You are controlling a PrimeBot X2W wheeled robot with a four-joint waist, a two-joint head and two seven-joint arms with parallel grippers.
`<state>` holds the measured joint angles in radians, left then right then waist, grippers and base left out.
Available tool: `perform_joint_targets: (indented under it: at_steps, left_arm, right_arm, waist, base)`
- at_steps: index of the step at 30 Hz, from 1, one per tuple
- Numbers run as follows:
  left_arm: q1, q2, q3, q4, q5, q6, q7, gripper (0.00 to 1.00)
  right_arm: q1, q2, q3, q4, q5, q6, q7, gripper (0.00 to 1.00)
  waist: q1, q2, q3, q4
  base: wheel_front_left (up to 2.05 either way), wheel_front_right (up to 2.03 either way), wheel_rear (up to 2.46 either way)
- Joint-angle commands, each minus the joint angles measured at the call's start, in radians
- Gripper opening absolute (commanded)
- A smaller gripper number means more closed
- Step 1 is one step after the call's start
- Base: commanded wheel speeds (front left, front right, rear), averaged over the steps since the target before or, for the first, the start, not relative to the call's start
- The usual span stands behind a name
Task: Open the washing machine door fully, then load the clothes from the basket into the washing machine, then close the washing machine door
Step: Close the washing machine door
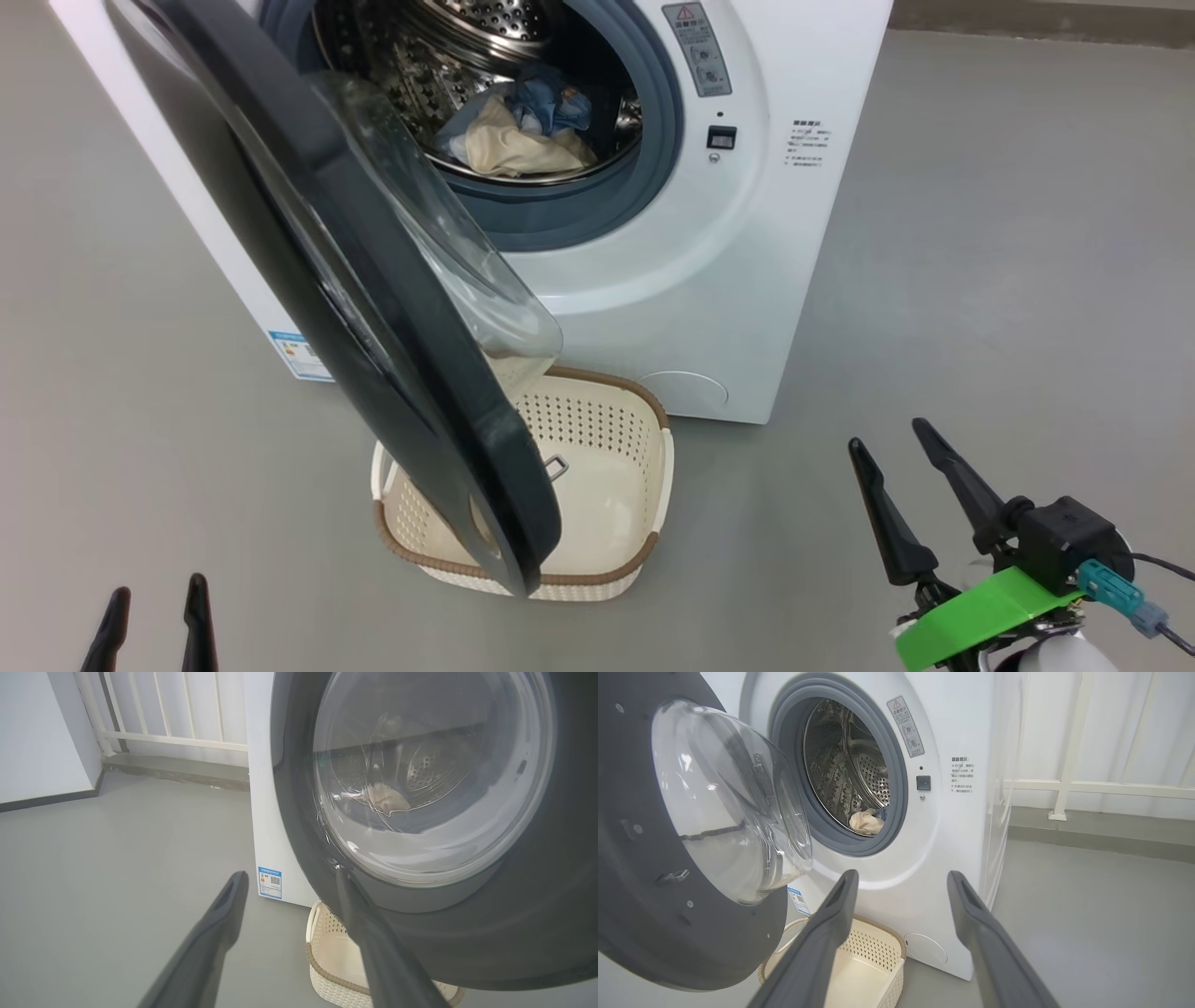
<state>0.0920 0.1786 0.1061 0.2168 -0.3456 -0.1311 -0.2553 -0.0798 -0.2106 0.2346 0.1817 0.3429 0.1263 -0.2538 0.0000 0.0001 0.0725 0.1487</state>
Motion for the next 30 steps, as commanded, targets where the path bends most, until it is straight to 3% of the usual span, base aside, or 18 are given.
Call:
perform_joint_targets:
  at_steps: [1, 2, 3, 4, 15, 30]
  left_arm:
    - [-0.008, 0.017, 0.04, -0.014, 0.01, 0.0, -0.006, 1.0]
    - [-0.007, 0.016, 0.042, -0.013, 0.01, 0.0, -0.006, 1.0]
    - [-0.006, 0.015, 0.043, -0.013, 0.011, 0.0, -0.006, 1.0]
    - [-0.005, 0.014, 0.043, -0.013, 0.012, 0.0, -0.006, 1.0]
    - [0.009, 0.011, 0.047, -0.016, 0.026, 0.0, -0.006, 1.0]
    - [0.037, -0.004, 0.055, -0.008, 0.044, 0.0, -0.006, 1.0]
  right_arm:
    - [-0.041, -0.003, 0.024, -0.022, -0.002, 0.004, -0.008, 0.55]
    - [-0.047, 0.0, 0.028, -0.024, -0.001, 0.004, -0.008, 0.36]
    - [-0.053, 0.003, 0.033, -0.027, 0.0, 0.004, -0.008, 0.09]
    - [-0.06, 0.006, 0.039, -0.031, 0.002, 0.004, -0.008, 0.0]
    - [-0.159, 0.027, 0.137, -0.154, 0.012, 0.004, -0.008, 0.0]
    - [-0.256, 0.063, 0.451, -0.325, 0.037, 0.004, -0.008, 0.0]
  waist:
    - [0.0, -0.0001, -0.003, 0.004]
    - [0.0, -0.0001, -0.005, 0.006]
    - [0.0, -0.0001, -0.008, 0.008]
    - [0.0, -0.0001, -0.01, 0.011]
    - [0.0, -0.0001, -0.04, 0.055]
    - [0.0, -0.0001, -0.062, 0.102]
  base:
    - [0.0, 0.0, 0.0]
    - [0.0, 0.0, 0.0]
    - [0.0, 0.0, 0.0]
    - [0.0, 0.0, 0.0]
    - [0.0, 0.0, 0.0]
    - [0.0, 0.0, 0.0]
